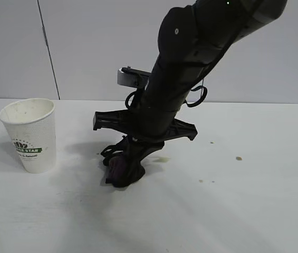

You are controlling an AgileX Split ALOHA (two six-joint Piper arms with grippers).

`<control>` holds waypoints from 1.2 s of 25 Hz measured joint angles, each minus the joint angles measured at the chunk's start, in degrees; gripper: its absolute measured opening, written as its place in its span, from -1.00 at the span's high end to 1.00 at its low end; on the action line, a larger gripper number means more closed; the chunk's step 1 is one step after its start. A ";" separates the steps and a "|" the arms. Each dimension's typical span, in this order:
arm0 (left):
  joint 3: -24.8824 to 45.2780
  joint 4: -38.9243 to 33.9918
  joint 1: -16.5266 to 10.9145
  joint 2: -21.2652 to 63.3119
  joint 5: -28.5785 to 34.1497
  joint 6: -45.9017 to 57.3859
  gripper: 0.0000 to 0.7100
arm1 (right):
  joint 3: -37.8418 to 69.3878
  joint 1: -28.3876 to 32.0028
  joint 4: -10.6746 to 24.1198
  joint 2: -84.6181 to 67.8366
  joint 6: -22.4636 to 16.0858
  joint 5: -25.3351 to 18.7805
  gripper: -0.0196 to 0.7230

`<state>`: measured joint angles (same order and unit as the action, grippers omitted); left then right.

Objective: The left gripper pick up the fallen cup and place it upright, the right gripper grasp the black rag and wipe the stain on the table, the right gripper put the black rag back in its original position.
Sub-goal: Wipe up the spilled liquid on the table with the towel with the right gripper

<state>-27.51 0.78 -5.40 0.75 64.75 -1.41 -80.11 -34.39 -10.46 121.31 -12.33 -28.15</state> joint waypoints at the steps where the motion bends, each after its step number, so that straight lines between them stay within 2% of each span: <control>1: 0.00 0.00 0.00 0.00 0.00 0.00 -0.93 | 0.00 0.00 0.07 0.49 0.00 0.50 0.84; 5: 0.00 0.00 0.00 0.00 0.00 0.00 -0.93 | -0.53 0.00 1.81 1.37 0.00 1.13 0.84; 9: 0.00 0.00 0.00 0.00 0.00 0.00 -0.93 | -2.36 0.71 6.27 1.66 -0.16 -1.16 0.84; 15: 0.00 0.00 0.00 0.00 0.00 0.00 -0.93 | -4.08 6.06 15.53 1.66 -3.83 -8.71 0.84; 23: 0.00 0.00 0.00 0.00 0.00 0.00 -0.93 | -4.51 11.38 24.59 1.66 -4.13 -20.13 0.84; 26: 0.00 0.00 0.00 0.00 0.00 0.00 -0.93 | -4.62 12.33 23.19 1.53 -2.36 -24.39 0.84; 28: 0.00 0.00 0.00 0.00 0.00 0.00 -0.93 | -4.62 12.46 19.53 1.16 1.08 -26.17 0.85; 30: 0.00 0.00 0.00 0.00 0.00 0.00 -0.93 | -4.62 12.46 13.94 0.77 5.40 -27.40 0.85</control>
<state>-27.51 0.78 -5.40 0.75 64.75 -1.41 -84.73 -21.92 3.49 122.08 -6.93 -55.55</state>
